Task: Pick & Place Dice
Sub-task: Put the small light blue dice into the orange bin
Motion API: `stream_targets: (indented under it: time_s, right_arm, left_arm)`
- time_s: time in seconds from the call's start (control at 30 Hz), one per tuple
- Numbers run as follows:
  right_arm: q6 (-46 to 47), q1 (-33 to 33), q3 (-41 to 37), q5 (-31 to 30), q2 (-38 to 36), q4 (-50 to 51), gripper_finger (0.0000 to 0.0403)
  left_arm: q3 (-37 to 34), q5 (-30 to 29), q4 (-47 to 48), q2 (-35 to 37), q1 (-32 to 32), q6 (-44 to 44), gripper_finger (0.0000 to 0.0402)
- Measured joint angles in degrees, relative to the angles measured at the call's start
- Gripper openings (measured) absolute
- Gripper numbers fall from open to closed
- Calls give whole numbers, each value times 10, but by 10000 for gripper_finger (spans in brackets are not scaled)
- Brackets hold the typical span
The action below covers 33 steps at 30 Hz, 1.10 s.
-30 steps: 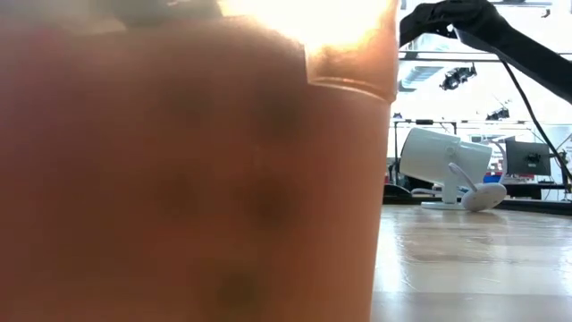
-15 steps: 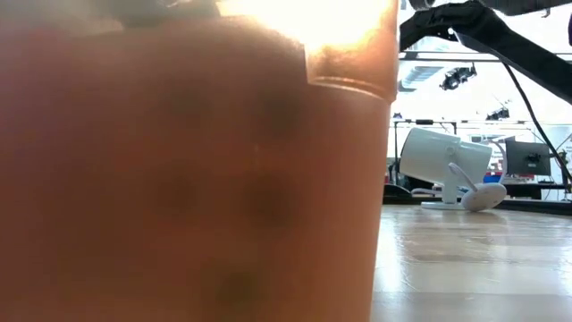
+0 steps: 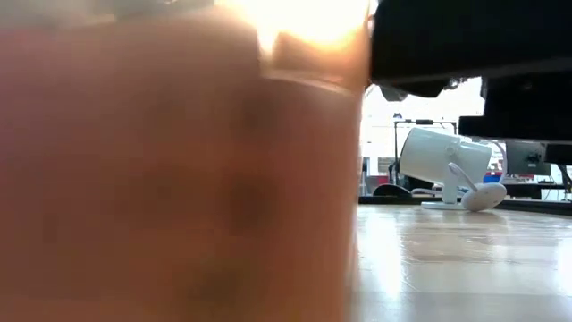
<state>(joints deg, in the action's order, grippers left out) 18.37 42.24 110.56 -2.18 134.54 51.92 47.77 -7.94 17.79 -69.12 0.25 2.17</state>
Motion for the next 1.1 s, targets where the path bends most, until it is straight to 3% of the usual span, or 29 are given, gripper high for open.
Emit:
stream_targets:
  time_s: [0.6,0.93,1.1]
  right_arm:
    - [118,0,-1,-31,0,-40,296]
    - [151,10,-1,-41,0,-39,240]
    - [180,10,-1,-46,4,-44,232]
  left_arm:
    - [0,0,0,0,0,9,214]
    - [0,17,1,0,0,4,214]
    - [0,25,2,0,0,-5,214]
